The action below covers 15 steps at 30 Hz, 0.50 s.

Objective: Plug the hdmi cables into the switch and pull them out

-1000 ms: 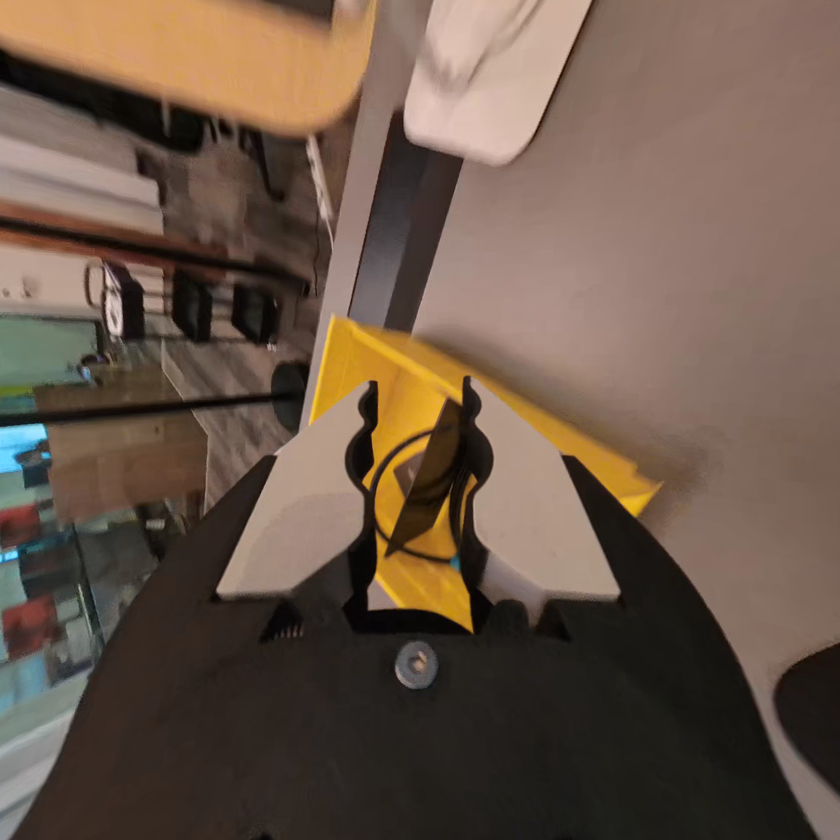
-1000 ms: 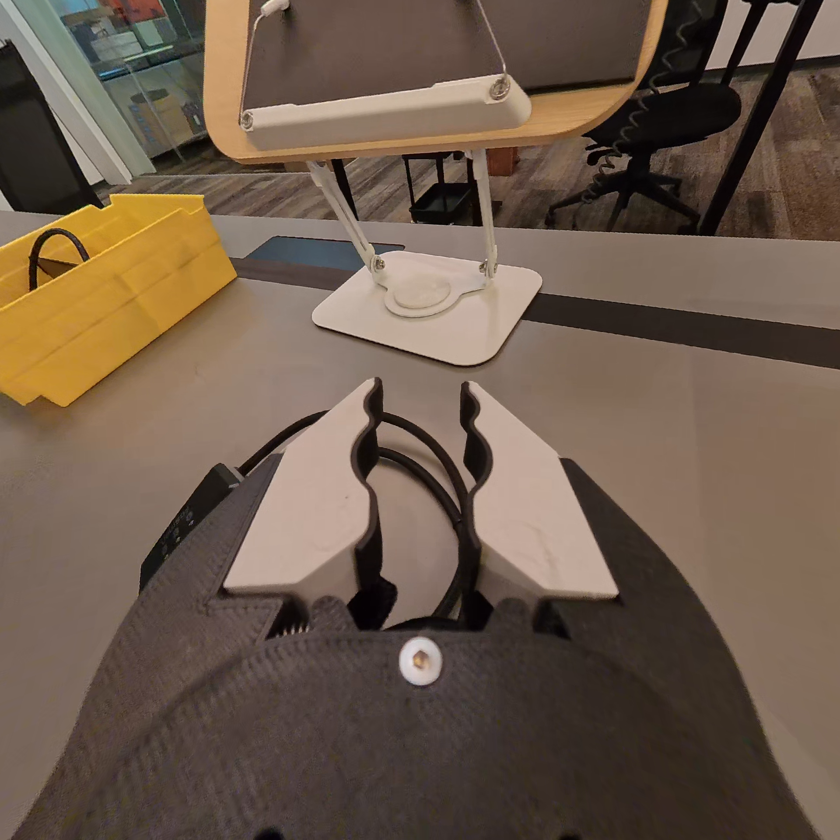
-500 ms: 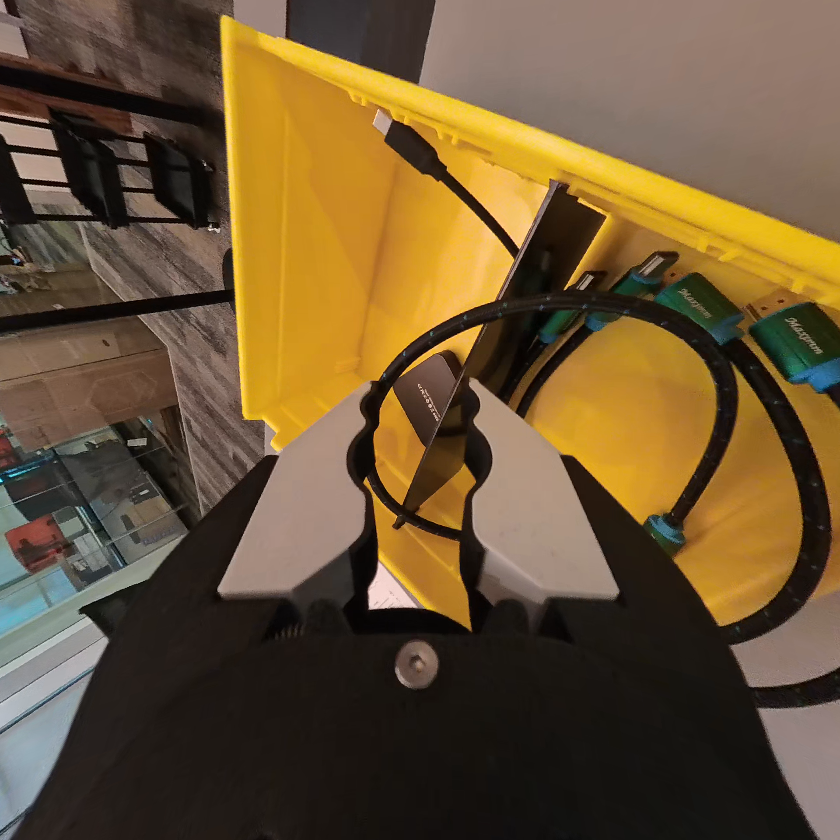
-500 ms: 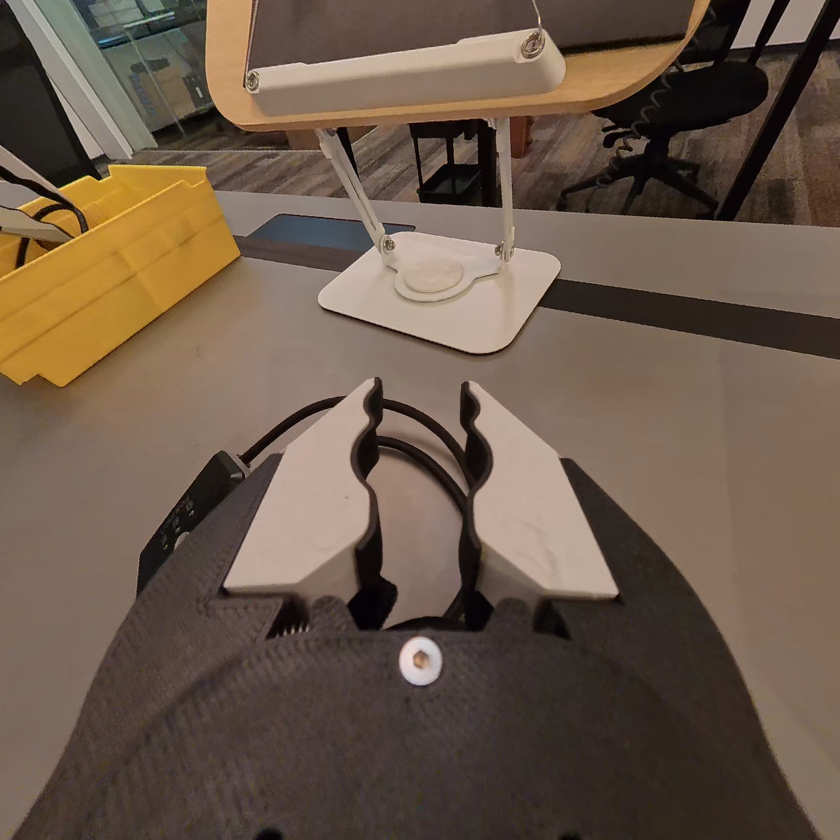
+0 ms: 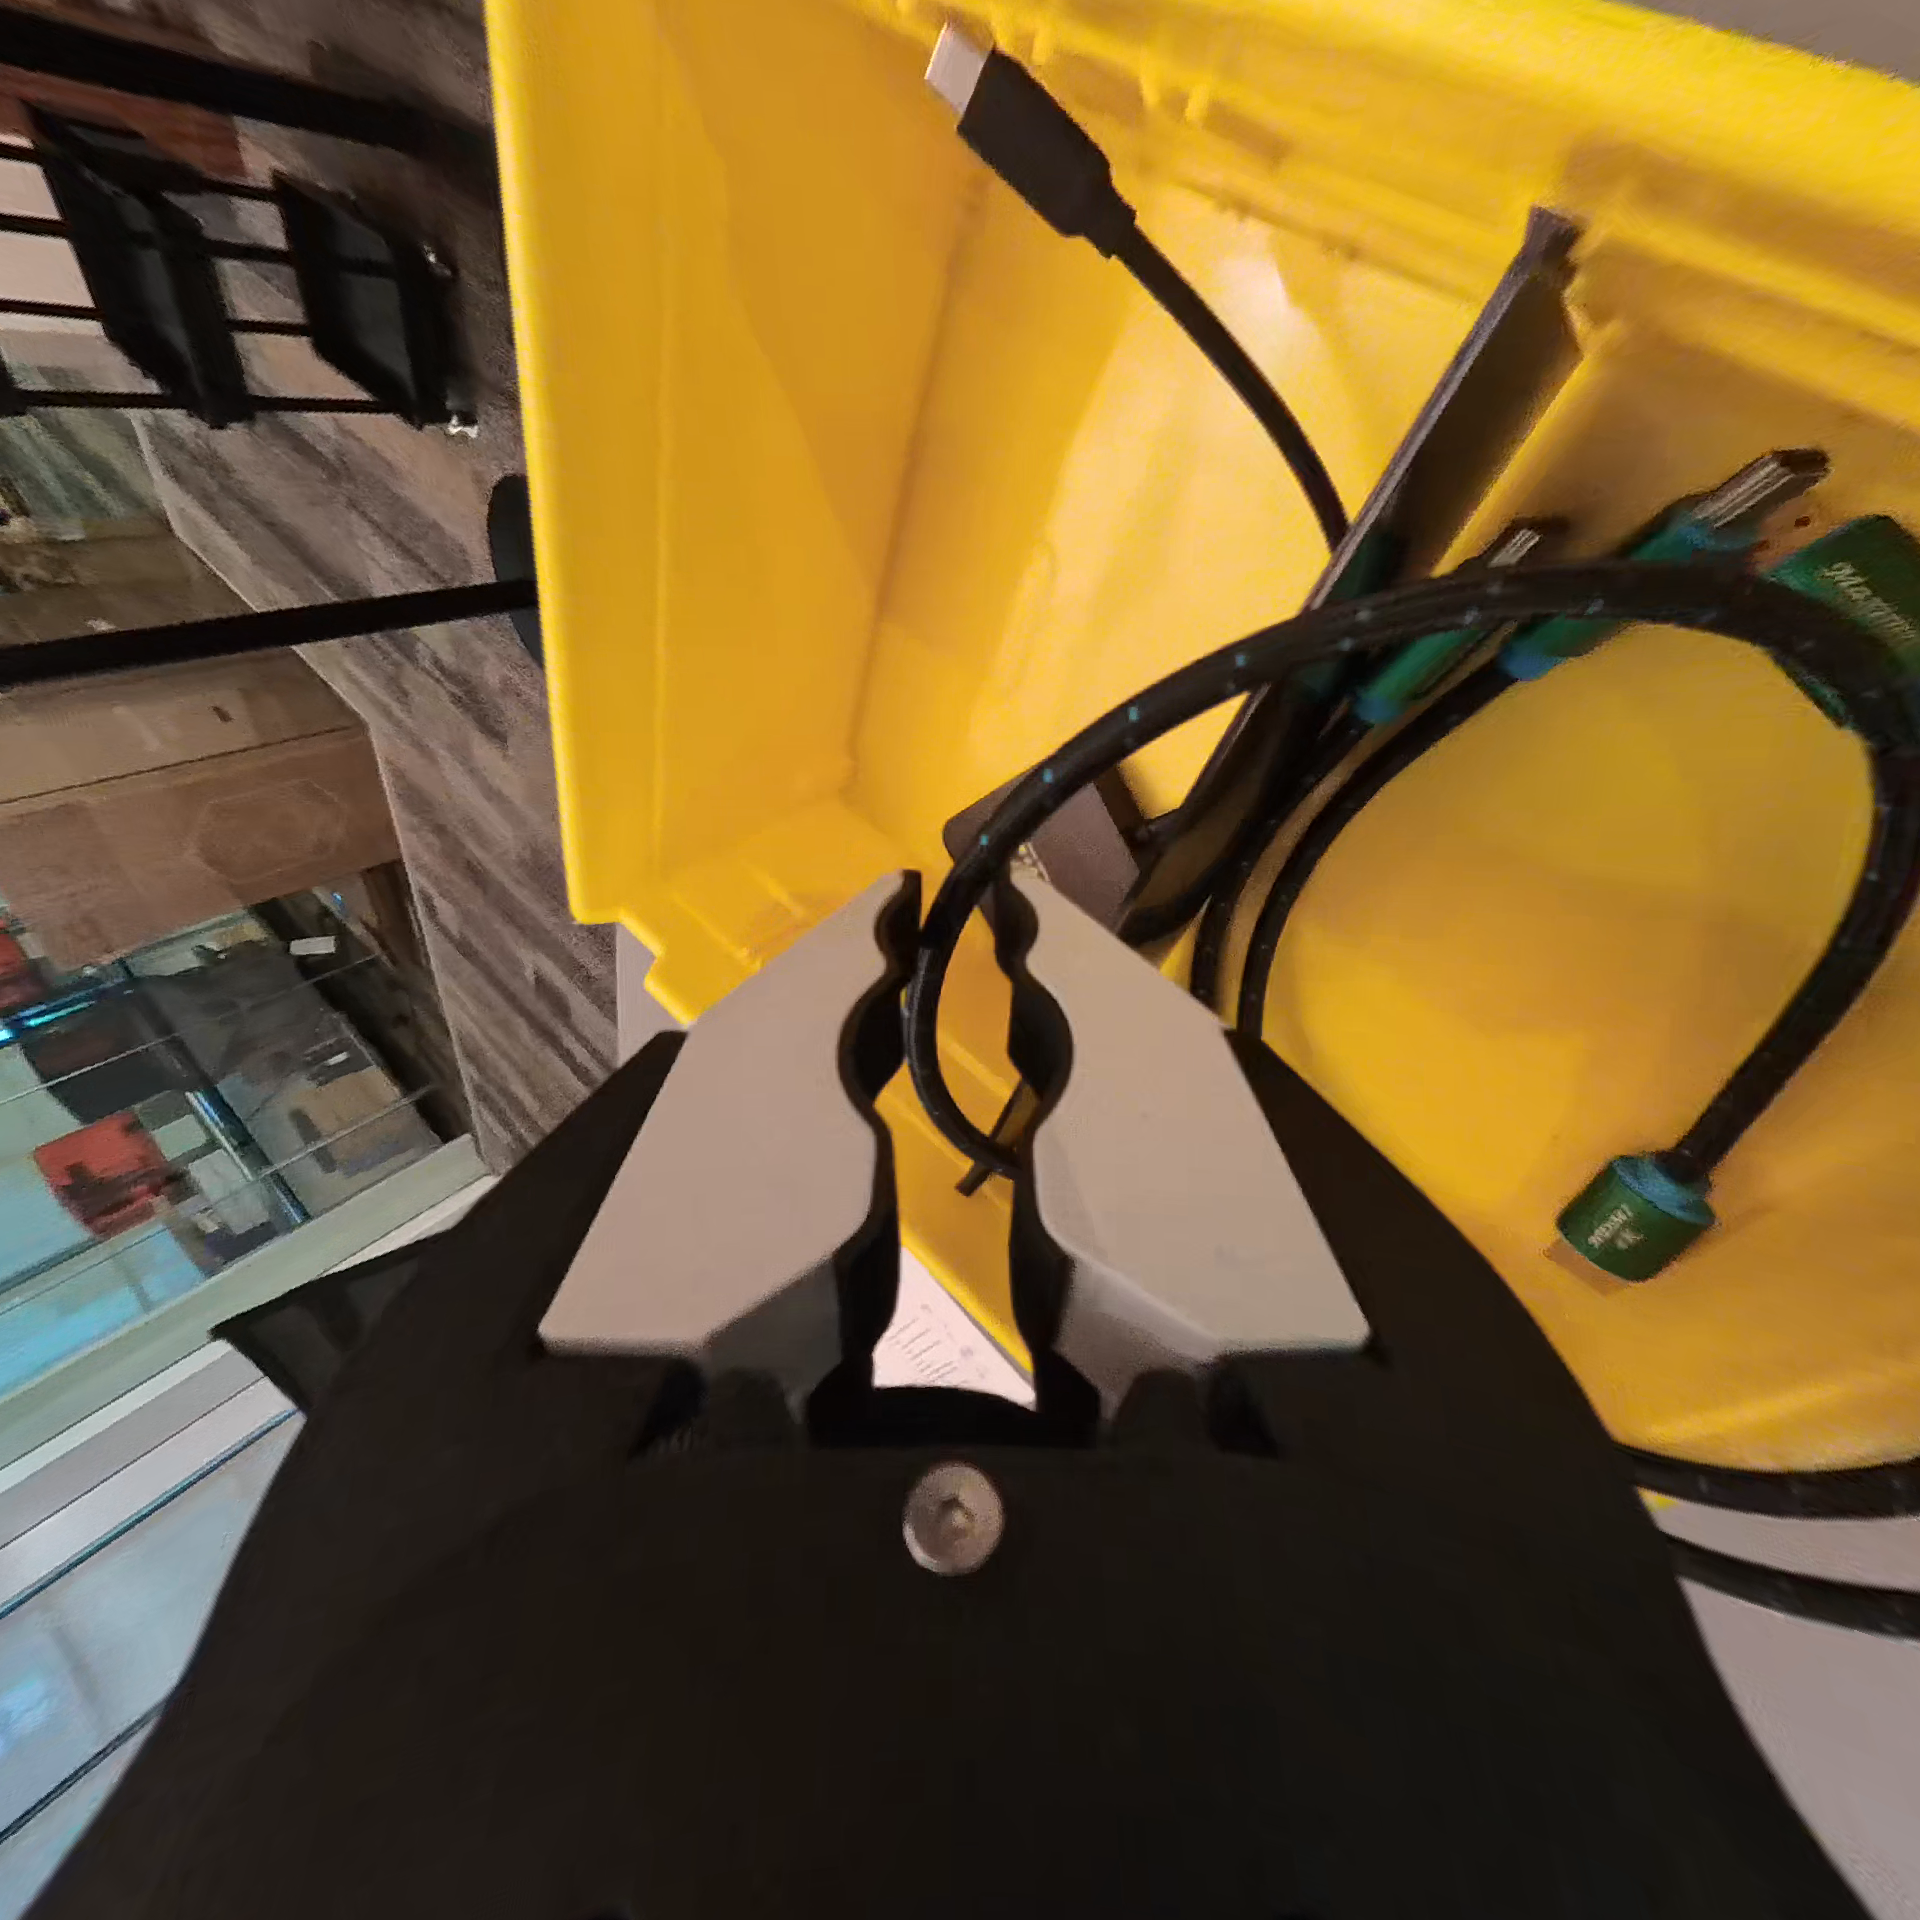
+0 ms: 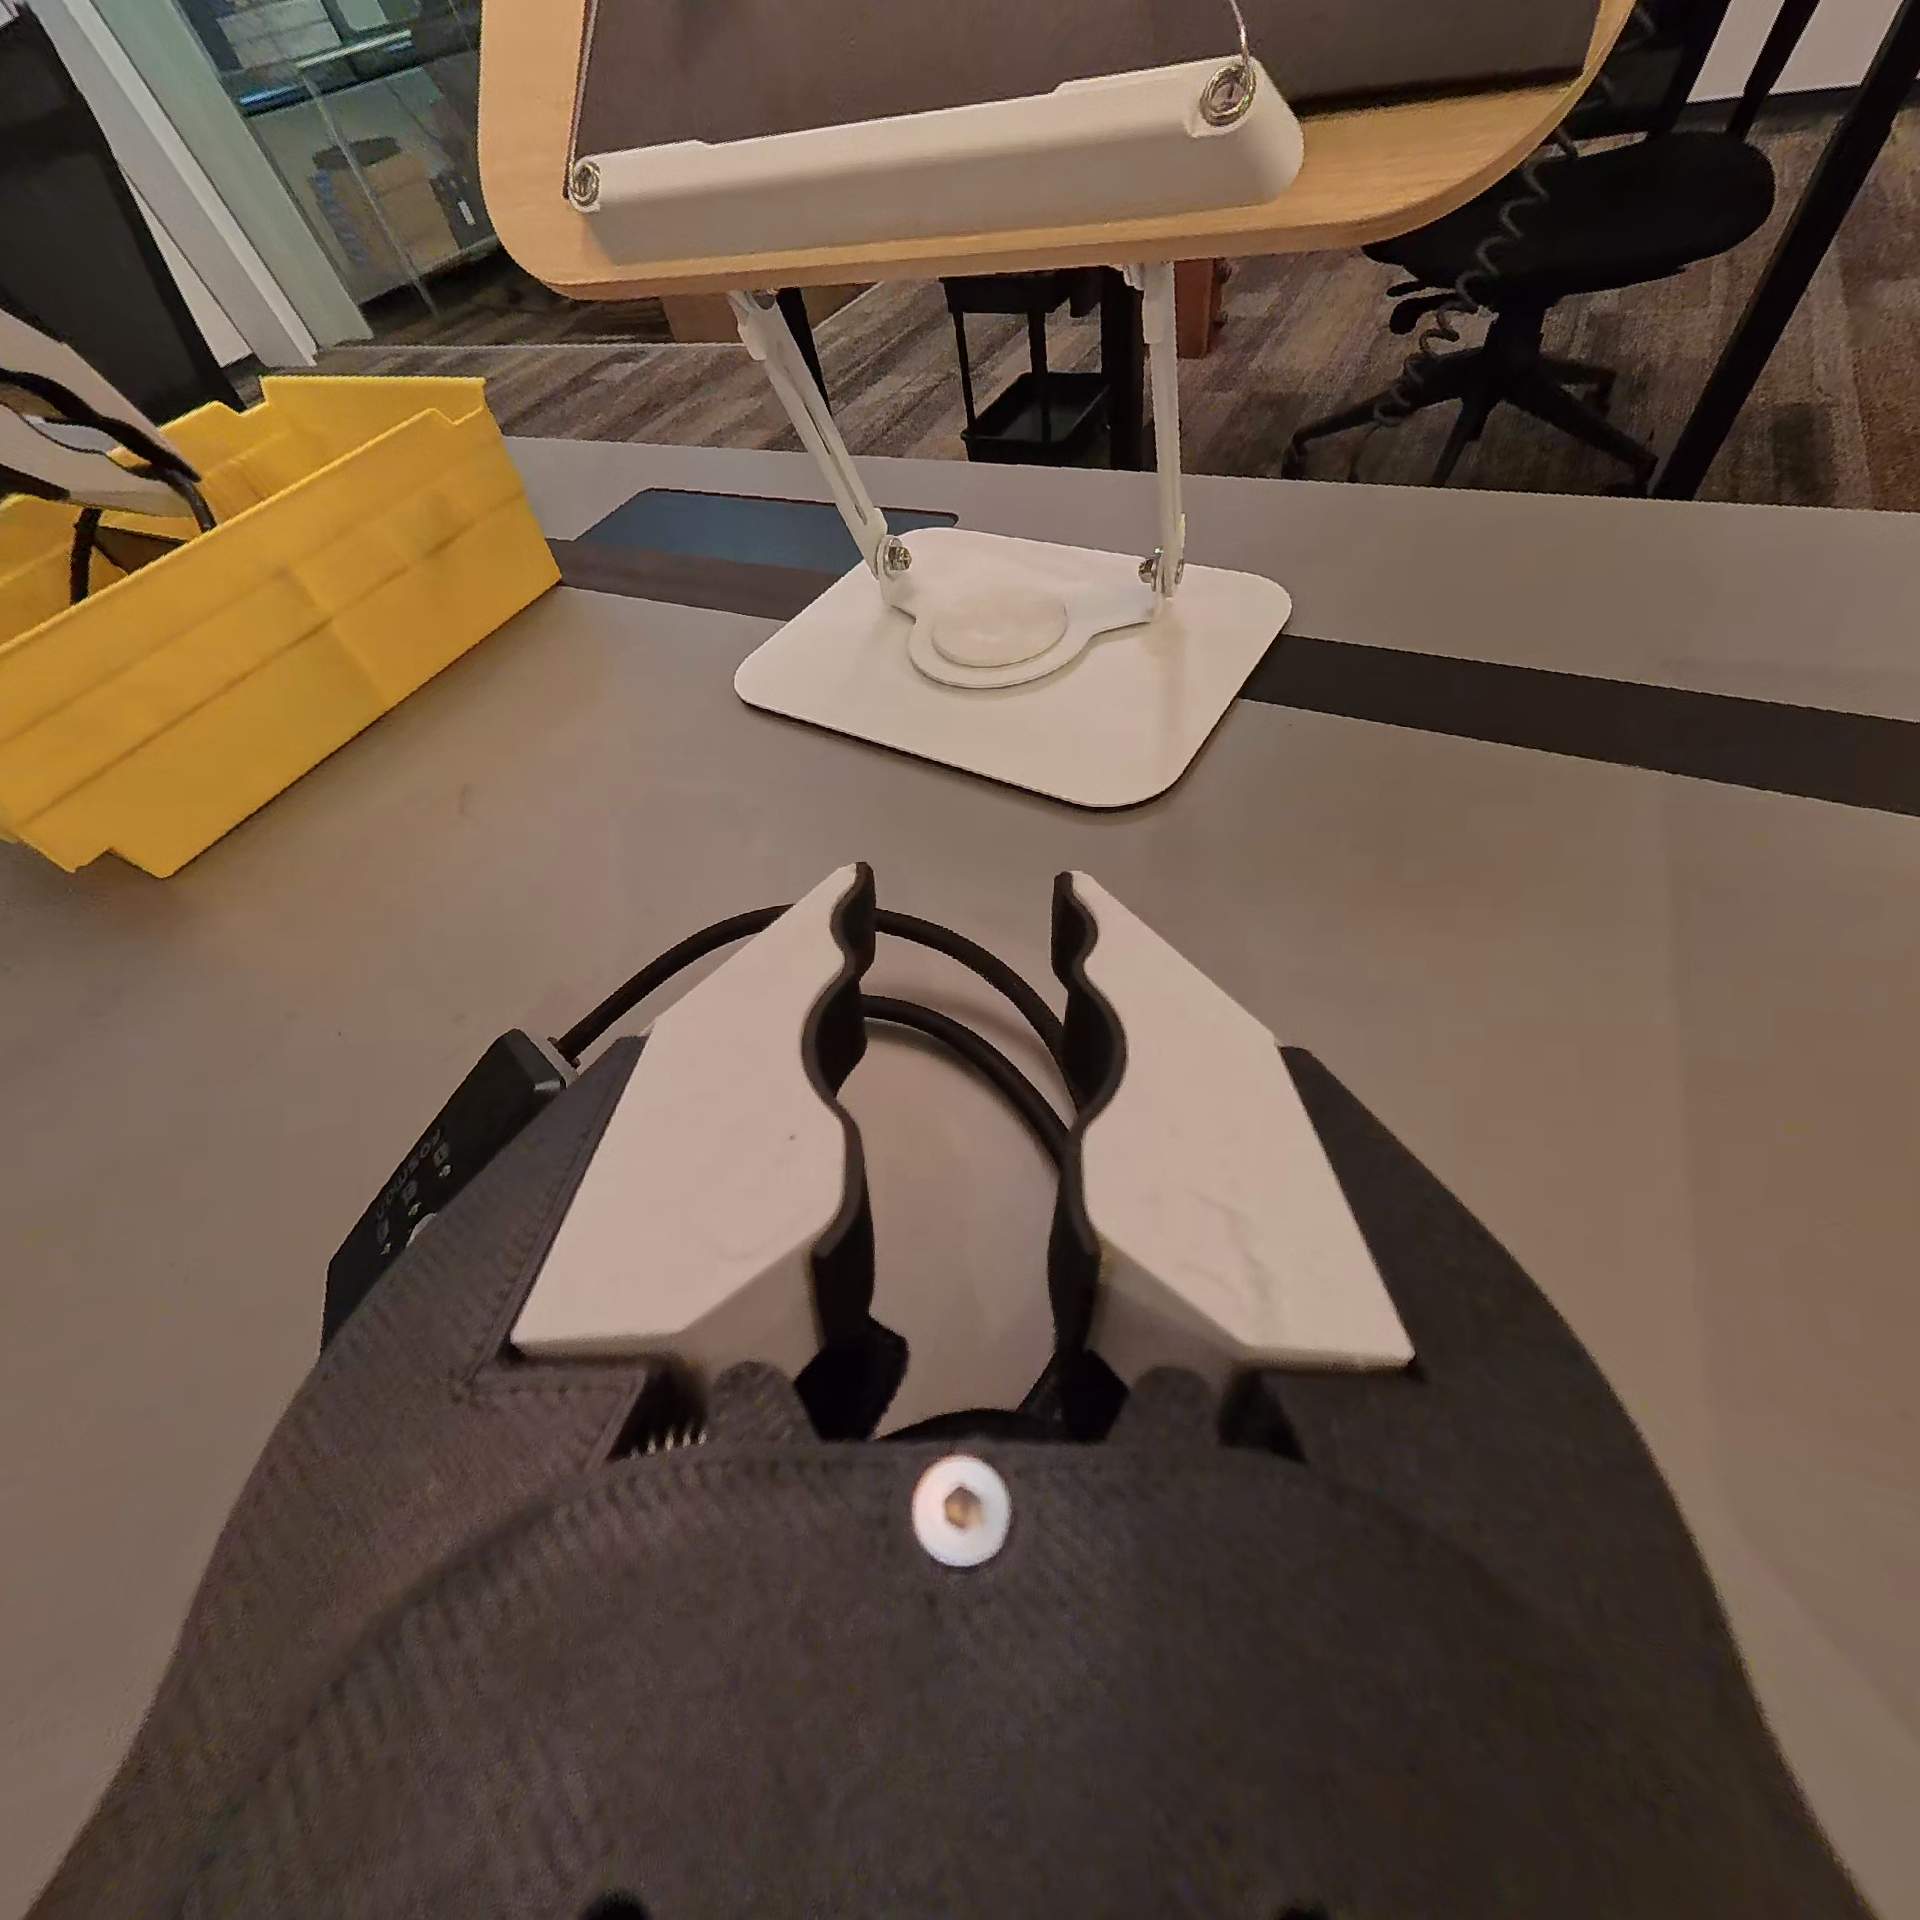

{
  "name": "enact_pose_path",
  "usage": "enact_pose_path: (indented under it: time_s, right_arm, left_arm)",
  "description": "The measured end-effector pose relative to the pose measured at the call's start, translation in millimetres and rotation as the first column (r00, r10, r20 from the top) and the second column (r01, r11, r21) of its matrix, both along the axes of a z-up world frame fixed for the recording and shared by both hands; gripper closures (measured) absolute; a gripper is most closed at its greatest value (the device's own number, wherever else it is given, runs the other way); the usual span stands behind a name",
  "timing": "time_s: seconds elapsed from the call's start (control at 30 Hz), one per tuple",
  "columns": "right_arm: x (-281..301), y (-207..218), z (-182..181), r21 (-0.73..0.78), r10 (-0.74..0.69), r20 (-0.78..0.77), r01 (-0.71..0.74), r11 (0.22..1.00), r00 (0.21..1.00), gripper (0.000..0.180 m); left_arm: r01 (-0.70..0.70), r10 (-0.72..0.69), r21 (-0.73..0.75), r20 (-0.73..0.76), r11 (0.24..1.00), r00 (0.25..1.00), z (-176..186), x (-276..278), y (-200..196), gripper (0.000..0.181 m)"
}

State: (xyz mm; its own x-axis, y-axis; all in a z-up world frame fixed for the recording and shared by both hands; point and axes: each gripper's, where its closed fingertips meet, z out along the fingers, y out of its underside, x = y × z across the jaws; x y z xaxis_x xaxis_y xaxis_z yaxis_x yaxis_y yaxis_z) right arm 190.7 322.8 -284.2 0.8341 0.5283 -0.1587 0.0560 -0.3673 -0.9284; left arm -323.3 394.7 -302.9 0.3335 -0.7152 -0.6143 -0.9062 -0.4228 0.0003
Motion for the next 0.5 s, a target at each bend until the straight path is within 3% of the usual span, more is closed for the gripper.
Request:
enact_pose_path:
  time_s: [0.17, 0.5]
  right_arm:
    - [0.3, 0.5, 0.1, 0.0, 0.0, -0.004, 0.0, 1.0, 1.0, 0.148]
    - [-9.3, -2.8, 4.6, 0.01, 0.021, -0.003, -0.021, 1.0, 1.0, 0.148]
  left_arm:
    - [-0.013, 0.013, 0.108, 0.004, 0.994, 1.0, 22.7, -0.7, -0.4, 0.175]
    - [-0.068, 0.027, 0.438, 0.101, 0.896, 0.995, 123.5, -9.6, -18.0, 0.176]
